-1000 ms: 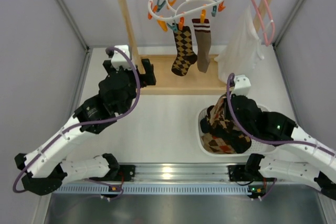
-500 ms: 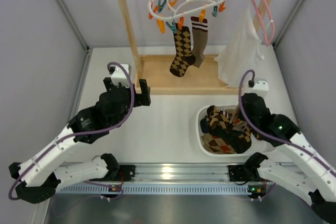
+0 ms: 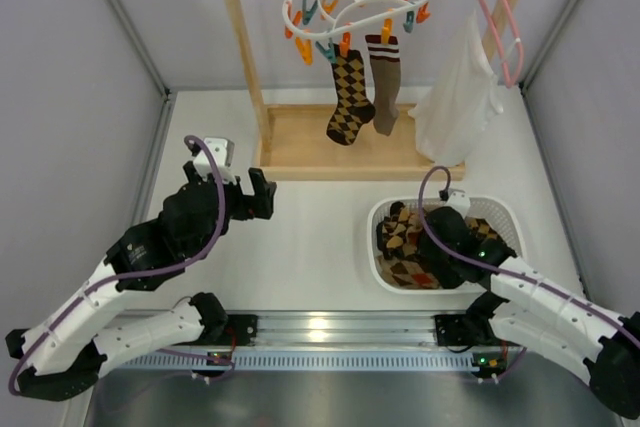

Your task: Remove the socks clipped to the hanger

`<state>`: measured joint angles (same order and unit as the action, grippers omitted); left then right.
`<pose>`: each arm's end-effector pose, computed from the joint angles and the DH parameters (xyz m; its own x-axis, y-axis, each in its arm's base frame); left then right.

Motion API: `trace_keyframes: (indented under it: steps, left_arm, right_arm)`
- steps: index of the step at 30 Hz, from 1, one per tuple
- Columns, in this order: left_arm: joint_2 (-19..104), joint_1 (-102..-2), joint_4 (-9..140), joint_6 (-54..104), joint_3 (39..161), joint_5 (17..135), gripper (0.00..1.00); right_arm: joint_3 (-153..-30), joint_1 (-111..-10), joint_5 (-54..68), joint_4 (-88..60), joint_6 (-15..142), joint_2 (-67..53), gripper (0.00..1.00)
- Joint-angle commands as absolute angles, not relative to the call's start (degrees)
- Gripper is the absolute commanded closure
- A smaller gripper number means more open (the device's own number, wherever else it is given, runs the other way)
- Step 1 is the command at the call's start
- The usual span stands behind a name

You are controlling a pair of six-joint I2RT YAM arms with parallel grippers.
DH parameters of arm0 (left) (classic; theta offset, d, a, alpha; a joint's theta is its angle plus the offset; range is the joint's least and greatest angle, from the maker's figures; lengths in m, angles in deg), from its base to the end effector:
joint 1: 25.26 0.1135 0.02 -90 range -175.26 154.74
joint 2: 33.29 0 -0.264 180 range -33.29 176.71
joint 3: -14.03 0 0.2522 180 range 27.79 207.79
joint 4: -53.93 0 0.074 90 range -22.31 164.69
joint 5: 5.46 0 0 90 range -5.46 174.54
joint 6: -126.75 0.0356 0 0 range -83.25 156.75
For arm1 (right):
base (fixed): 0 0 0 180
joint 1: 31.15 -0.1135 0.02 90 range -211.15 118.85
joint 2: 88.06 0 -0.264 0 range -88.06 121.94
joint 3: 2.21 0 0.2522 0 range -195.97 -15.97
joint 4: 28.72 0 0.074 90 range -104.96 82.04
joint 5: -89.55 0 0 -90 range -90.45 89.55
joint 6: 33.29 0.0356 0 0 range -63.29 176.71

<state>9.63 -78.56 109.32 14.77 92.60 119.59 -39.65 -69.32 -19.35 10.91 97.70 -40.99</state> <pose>0.0933 -0.0910 0.4054 -0.3119 -0.0942 -0.9454 0.2336 0.9569 -0.1724 0.1322 0.0893 0.1830 -0.7241 0.2201 -0.6536 0.0748 0.9672 0.2428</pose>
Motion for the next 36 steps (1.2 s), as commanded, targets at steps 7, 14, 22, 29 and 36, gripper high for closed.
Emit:
trace_keyframes:
  steps: [7,14,22,29,36]
  left_arm:
    - [9.5,-78.7,108.8,7.9,90.7,116.6,0.02]
    - [13.7,-78.7,108.6,2.2,91.6,120.3,0.02]
    - [28.7,-79.0,104.3,-1.0,96.9,123.4,0.02]
    - [49.5,-83.0,92.1,10.7,109.2,133.5,0.02]
    - [69.4,-80.3,79.7,20.5,120.9,138.3,0.02]
  right_arm:
    - [-49.0,-68.8,-24.6,20.3,98.5,-55.5,0.14]
    - [-54.5,-68.8,-26.3,27.5,94.3,-63.3,0.01]
    - [-56.6,-68.8,-21.4,21.7,89.0,-68.7,0.01]
    - [-55.6,-68.8,-16.1,17.6,88.1,-71.5,0.01]
    - [-58.3,-68.9,-9.1,16.9,87.0,-70.9,0.01]
